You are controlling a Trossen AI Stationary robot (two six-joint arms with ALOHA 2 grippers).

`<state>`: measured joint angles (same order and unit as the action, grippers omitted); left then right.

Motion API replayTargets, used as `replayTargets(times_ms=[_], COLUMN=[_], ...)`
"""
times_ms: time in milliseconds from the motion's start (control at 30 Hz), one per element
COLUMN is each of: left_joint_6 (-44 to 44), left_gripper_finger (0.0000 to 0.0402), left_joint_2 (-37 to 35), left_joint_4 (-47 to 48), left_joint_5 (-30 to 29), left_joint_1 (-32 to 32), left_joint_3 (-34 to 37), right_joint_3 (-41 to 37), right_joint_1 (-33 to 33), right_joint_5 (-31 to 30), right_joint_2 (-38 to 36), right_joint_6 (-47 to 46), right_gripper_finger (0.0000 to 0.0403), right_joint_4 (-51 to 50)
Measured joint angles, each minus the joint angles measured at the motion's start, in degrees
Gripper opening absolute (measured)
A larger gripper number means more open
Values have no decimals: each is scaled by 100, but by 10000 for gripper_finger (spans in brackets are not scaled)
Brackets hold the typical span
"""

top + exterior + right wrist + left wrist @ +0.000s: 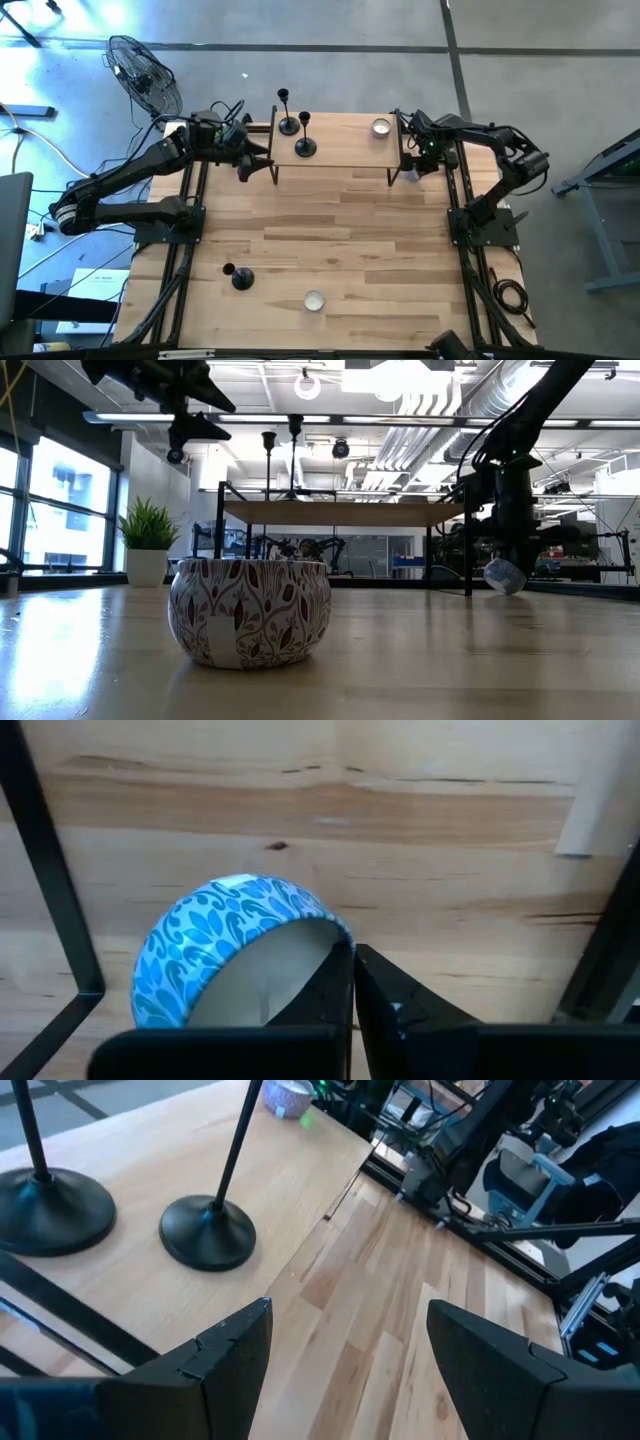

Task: Pick & Place candle stick holders
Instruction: Put the blue patterned scented candle on the shelf

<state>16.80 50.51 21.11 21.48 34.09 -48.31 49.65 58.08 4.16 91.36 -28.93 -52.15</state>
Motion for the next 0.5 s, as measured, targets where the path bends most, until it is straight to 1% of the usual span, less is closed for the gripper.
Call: replayTargets(times_ms=[200,500], left_joint_6=[2,149], left_gripper_finger=[262,262], left_joint_2=[-1,1], left_joint_4=[168,205], left_joint_5=[200,244], left_joint_1=[0,-3], left_joint_3=[0,0], right_joint_3=[0,2], right_joint_1=[0,0], right_joint_5=[44,26], right_joint_2=[-325,-740], right_joint_6=[7,13], right_gripper_finger=[0,0], right_joint_4=[3,-71])
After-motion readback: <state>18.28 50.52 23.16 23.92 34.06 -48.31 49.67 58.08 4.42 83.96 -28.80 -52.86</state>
